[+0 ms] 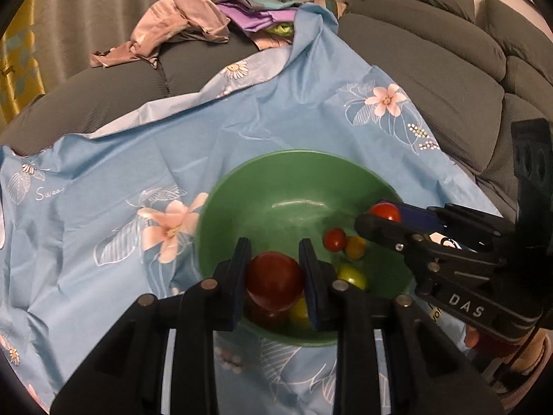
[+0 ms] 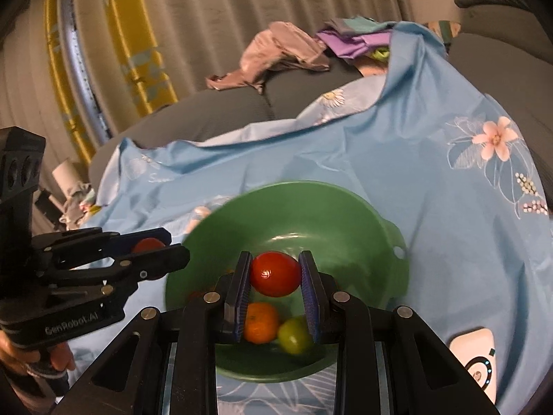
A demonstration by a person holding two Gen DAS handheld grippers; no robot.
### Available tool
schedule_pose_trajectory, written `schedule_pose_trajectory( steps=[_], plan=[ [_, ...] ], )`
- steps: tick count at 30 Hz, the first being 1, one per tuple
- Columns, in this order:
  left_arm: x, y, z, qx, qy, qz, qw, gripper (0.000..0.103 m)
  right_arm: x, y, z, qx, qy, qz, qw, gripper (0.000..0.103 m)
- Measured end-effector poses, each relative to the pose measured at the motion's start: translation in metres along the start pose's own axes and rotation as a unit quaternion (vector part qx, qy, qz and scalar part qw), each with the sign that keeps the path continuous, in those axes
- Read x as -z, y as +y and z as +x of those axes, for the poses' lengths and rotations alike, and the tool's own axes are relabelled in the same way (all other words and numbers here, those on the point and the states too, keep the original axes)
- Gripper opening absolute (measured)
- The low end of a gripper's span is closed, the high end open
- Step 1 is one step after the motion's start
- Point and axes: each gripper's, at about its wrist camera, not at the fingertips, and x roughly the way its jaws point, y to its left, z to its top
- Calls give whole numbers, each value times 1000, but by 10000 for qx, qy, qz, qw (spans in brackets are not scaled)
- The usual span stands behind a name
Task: Organize fruits
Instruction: 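Carry both red tomatoes into the green bowl and open both tools, then lift both open tools up out of the bowl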
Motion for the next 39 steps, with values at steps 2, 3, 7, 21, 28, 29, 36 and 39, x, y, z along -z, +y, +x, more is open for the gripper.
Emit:
schedule_pose_trajectory(
  steps=[2,3,7,21,28,29,36,39],
  plan=[
    [0,-3,5,-4,63,14,10000,28,0,-2,4,62,62,-24,10000,29],
    [0,-5,8,-7,96,41,9999,28,1,-2,4,90,88,-51,9999,29],
    [-1,-8,21,-48,270,94,9996,28,3,-4,12,285,239,-169,9992,29],
    [-6,-2,11,-738,512,-119,9959,103,-4,-5,-6,828,463,-322,9950,32],
    [-14,-13,-26,-1135,250,70,9932,103,-18,10,-36,620,531,-740,9939,34],
    [-15,-14,-31,-1139,198,78,9933,103,-20,10,-43,592,523,-759,9940,34],
    [-22,-15,-47,-1278,195,-33,9916,103,-30,17,-63,662,426,-795,9937,34],
    [-23,-15,-50,-1315,189,-67,9911,103,-31,21,-67,718,425,-850,9929,34]
  ],
)
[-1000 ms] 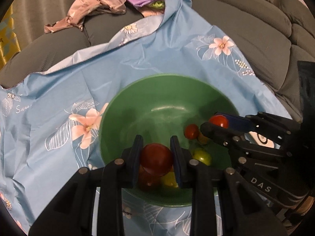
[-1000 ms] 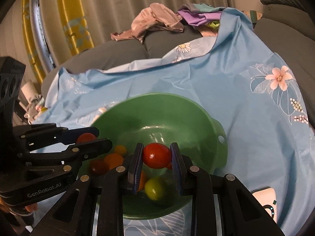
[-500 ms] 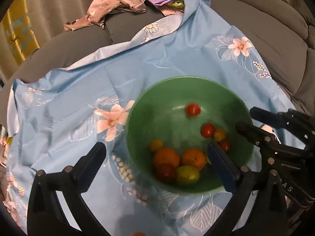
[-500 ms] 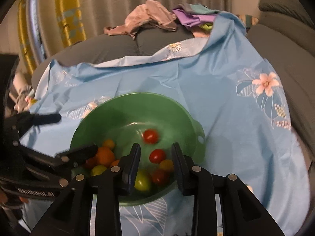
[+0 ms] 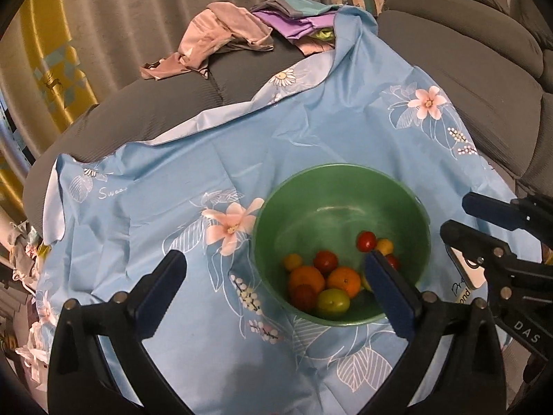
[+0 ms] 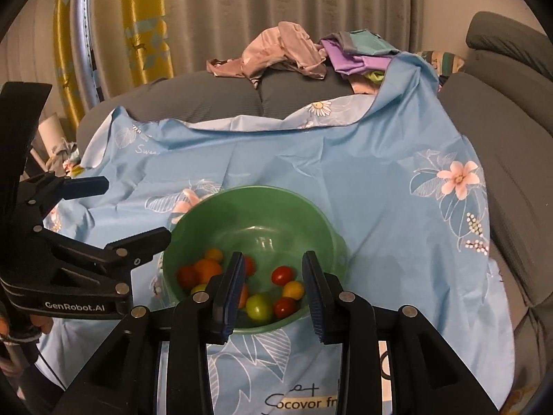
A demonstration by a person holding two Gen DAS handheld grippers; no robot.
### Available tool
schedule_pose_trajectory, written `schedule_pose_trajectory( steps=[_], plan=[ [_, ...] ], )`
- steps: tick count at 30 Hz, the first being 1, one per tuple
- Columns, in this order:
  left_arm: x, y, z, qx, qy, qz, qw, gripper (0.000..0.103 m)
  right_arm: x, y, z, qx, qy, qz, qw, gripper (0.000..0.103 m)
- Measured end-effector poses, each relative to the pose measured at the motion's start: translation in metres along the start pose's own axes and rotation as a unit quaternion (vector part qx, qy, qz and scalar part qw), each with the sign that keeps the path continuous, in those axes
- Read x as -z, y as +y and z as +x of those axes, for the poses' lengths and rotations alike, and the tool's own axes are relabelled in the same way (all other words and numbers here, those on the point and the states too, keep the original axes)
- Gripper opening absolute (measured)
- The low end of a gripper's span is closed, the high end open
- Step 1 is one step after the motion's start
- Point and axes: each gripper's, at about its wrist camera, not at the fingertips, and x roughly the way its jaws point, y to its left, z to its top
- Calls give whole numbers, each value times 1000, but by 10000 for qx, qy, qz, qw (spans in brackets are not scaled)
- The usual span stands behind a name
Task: Organize fruits
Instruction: 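Lift both open tools up out of the bowl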
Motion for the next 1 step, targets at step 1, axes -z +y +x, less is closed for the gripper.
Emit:
schedule_pose_trajectory(
  steps=[1],
  plan=[
    [0,1,-1,-4,4,-9,10000,103,0,1,-2,2,-7,-5,10000,34]
  ],
)
